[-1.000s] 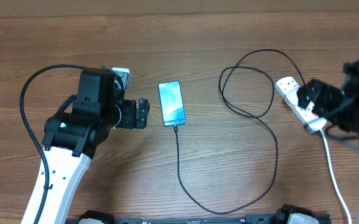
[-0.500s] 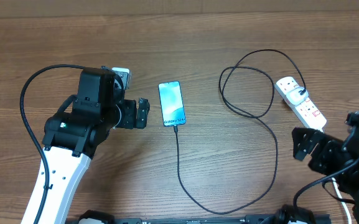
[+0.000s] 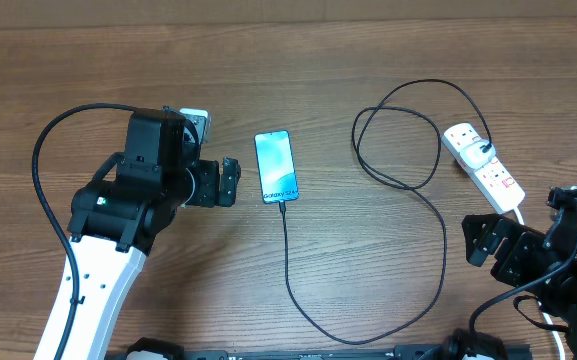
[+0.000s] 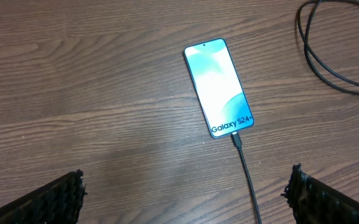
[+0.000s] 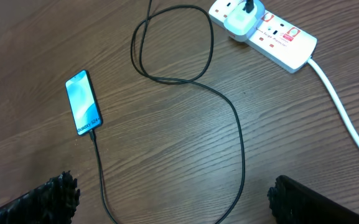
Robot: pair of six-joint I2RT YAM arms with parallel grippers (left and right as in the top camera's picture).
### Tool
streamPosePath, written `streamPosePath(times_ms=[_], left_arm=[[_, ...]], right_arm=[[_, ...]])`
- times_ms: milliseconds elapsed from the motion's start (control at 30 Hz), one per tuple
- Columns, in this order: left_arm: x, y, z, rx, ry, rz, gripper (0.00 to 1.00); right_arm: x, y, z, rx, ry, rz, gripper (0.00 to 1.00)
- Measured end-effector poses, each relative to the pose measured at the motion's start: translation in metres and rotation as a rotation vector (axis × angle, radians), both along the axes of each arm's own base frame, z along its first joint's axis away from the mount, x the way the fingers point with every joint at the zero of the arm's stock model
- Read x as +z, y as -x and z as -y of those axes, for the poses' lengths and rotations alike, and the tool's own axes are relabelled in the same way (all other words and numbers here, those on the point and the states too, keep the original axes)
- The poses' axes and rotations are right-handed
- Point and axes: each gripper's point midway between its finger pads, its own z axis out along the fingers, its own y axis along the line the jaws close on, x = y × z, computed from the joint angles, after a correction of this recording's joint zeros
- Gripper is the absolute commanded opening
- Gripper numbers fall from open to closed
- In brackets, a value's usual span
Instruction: Plug charger to phone and switch on socket
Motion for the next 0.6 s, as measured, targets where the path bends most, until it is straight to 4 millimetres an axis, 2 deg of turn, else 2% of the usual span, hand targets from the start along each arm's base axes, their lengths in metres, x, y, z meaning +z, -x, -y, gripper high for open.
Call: streamPosePath(times_ms=[233,400,600], left_arm=[[0.0,0.0,0.0,0.0,0.0,0.0,1.0],[0.0,0.0,0.0,0.0,0.0,0.0,1.0],[0.0,0.0,0.0,0.0,0.0,0.0,1.0]], right_arm=[[0.002,-0.002,-0.002,0.008,-0.009,0.013,1.0],[0.006,-0.02,-0.001,0.032,0.017,0.118,1.0],[0.0,-0.03,-0.028,0.215,0.082,0.366,1.0]])
